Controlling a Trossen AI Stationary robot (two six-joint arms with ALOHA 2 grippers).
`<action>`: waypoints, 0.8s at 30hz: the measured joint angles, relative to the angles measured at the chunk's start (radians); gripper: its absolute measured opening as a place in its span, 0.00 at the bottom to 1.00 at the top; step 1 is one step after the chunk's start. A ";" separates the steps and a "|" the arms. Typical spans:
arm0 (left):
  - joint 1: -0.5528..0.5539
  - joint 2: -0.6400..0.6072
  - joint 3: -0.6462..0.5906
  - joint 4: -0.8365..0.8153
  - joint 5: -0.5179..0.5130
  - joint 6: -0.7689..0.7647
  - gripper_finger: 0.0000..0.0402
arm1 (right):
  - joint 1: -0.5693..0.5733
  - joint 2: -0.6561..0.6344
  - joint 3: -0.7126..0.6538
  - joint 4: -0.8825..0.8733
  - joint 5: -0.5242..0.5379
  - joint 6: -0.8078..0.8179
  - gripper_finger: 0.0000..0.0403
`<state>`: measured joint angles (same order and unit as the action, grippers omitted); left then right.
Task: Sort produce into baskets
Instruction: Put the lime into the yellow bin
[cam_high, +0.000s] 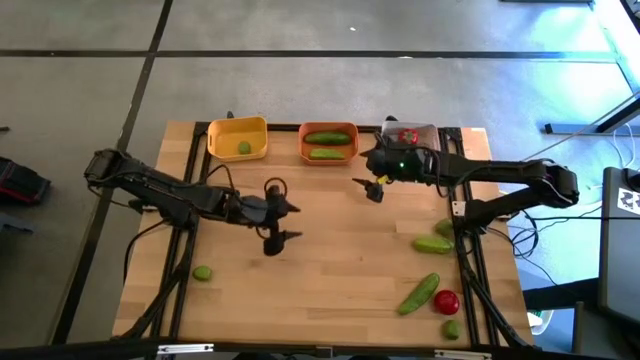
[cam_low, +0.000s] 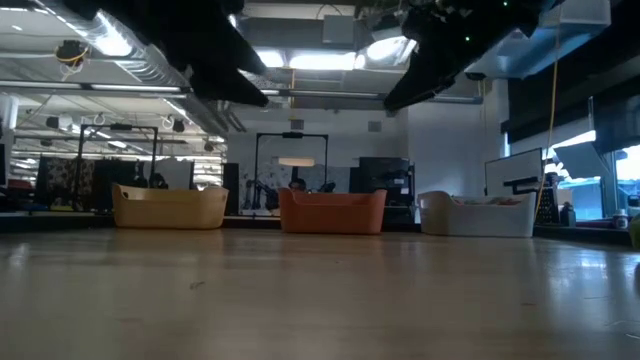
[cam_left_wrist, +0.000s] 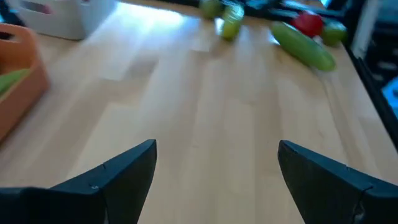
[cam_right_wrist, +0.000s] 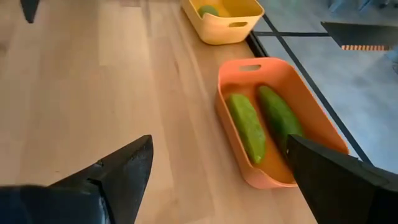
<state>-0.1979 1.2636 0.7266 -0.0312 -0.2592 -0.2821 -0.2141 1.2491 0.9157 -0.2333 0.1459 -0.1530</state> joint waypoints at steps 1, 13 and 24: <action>-0.016 0.000 0.017 -0.035 0.000 -0.001 0.83 | 0.006 0.000 0.000 0.000 0.000 0.009 0.88; -0.155 0.000 0.252 -0.608 -0.002 -0.175 0.82 | 0.011 0.030 -0.001 -0.003 0.001 0.017 0.88; -0.320 0.001 0.262 -0.795 0.060 -0.453 0.82 | 0.011 0.030 -0.001 0.000 0.000 0.017 0.88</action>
<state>-0.5175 1.2644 0.9882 -0.8258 -0.1994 -0.7356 -0.2028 1.2793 0.9146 -0.2337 0.1463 -0.1360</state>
